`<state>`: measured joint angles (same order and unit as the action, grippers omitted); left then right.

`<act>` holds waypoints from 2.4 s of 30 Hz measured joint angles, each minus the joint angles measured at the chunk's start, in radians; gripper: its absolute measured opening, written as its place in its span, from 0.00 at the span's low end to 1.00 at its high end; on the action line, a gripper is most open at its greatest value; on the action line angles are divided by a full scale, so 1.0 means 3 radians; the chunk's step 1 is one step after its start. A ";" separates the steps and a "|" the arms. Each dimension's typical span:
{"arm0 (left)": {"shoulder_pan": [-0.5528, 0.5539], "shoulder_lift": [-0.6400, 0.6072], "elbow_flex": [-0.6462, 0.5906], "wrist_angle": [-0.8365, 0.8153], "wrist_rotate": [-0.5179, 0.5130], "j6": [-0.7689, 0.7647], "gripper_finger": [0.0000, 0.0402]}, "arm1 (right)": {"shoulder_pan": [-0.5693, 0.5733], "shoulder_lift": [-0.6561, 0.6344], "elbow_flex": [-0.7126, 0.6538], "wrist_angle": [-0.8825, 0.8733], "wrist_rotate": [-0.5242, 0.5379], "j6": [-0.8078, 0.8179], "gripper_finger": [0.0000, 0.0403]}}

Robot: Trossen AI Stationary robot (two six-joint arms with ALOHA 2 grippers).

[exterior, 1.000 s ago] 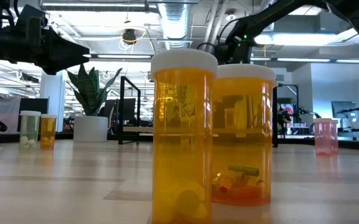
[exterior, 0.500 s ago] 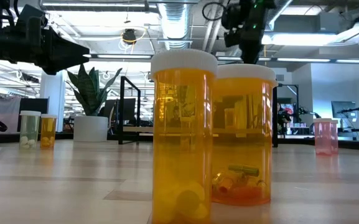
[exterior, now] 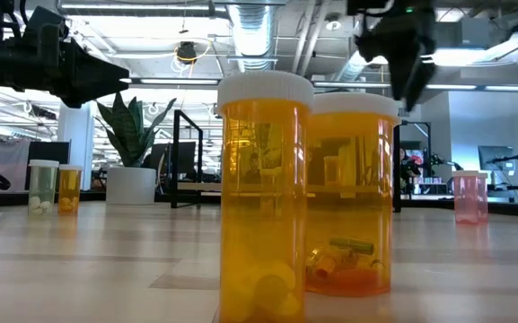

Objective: Pick and place medicine bottles onto shelf by color
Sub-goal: Put the top right small pink pill bottle on the shelf

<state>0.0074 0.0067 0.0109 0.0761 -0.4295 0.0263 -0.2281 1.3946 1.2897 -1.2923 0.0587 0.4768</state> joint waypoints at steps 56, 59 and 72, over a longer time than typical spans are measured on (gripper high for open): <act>0.0000 0.0000 0.0000 0.0000 0.0001 0.0000 0.62 | 0.0766 -0.0655 -0.2248 0.1571 0.0031 0.3004 0.63; 0.0000 0.0000 -0.0001 0.0001 0.0001 0.0001 0.62 | 0.0766 -0.0655 -0.2248 0.1575 0.0037 0.3005 0.57; -0.0001 -0.0001 0.0000 0.0001 0.0001 0.0000 0.62 | 0.0776 -0.0655 -0.2247 0.1628 0.0051 0.3008 0.32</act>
<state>0.0072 0.0065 0.0109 0.0763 -0.4294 0.0263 0.0048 1.1980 0.6155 -0.8040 0.0741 1.3792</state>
